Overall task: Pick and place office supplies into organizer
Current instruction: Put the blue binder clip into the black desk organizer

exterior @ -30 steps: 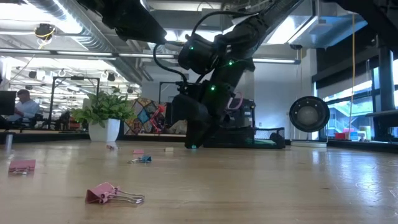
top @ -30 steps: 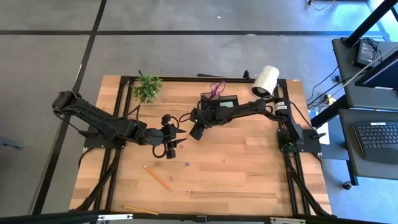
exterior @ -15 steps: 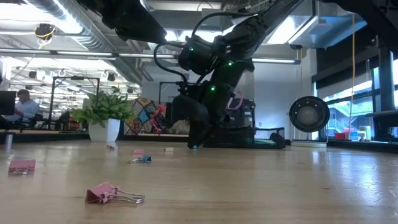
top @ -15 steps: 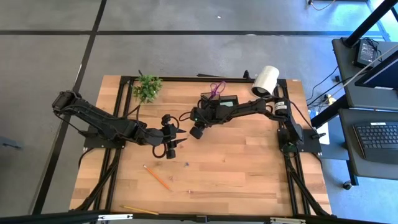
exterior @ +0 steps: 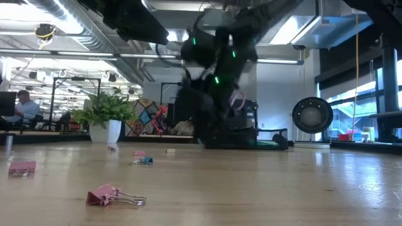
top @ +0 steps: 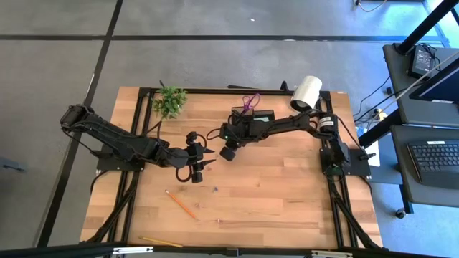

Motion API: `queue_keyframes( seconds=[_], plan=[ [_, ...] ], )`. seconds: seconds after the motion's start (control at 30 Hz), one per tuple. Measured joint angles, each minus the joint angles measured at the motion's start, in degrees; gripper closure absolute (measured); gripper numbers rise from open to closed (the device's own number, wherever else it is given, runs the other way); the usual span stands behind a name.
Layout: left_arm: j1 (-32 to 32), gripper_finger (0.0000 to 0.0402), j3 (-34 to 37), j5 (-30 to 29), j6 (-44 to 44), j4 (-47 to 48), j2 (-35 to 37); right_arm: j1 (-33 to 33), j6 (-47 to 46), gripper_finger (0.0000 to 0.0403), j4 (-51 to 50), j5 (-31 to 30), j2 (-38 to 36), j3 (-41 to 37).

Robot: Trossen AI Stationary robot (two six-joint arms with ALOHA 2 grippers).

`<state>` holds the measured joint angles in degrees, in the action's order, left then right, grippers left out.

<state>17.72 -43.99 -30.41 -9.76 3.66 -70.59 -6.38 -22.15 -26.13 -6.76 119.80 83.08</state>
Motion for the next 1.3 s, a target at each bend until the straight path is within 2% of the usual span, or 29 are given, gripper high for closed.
queue_keyframes(
  seconds=[0.17,0.37,0.87,1.3],
  plan=[
    [0.00,0.0261,0.00,-0.07,0.00,0.02,0.00,-0.04,1.74,0.0333,-8.21,-1.18,-2.85,4.52],
    [0.02,0.0261,0.02,-0.10,-0.02,-0.01,0.00,-0.81,4.21,0.0332,-17.38,-7.72,-3.71,8.27],
    [0.00,0.0261,0.02,-0.15,0.00,0.00,0.00,-6.71,2.95,0.0332,-18.27,-8.70,-3.54,8.25],
    [0.00,0.0261,0.02,-0.15,0.00,0.00,0.00,-7.27,2.95,0.0331,-18.72,-8.68,-3.54,8.25]
  ],
)
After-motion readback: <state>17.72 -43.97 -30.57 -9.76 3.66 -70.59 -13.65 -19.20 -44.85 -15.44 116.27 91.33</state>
